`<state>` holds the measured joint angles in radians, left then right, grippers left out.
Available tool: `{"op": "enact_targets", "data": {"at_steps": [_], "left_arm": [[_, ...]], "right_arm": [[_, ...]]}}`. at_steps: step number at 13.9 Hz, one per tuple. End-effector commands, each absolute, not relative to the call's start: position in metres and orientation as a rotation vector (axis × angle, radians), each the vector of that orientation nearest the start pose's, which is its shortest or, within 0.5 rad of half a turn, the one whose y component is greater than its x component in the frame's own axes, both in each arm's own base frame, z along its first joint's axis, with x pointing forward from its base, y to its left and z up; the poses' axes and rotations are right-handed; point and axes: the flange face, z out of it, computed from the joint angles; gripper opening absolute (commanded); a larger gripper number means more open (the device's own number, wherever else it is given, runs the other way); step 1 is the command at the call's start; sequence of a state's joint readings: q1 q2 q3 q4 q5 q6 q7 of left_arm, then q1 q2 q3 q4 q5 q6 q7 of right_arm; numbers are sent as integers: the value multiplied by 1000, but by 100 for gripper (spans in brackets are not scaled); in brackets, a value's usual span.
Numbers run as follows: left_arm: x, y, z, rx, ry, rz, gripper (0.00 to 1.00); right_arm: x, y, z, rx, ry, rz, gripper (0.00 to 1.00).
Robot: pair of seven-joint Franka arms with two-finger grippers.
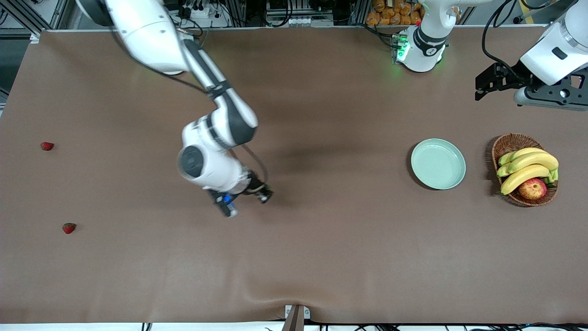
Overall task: Collect all strawberries into plate
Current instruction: 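Carry the strawberry to mid-table with the right gripper and release it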
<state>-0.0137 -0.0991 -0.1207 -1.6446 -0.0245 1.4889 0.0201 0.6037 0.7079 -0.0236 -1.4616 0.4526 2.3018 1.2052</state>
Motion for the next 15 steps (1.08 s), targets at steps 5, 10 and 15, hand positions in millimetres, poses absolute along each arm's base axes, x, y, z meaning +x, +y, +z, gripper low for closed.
{"op": "enact_targets", "data": {"at_steps": [5,10,15], "left_arm": [[513,-71,633,-3122,222,87,100],[521,-75,624,-3124,232,113,100],[586,-73,563,-3142,224,243,100]], "right_arm": [[548,527,232,-2464,1317,260,0],[508,588,215,-2455,1280,231,0],[495,595,195,-2477,1291,238,36]]}}
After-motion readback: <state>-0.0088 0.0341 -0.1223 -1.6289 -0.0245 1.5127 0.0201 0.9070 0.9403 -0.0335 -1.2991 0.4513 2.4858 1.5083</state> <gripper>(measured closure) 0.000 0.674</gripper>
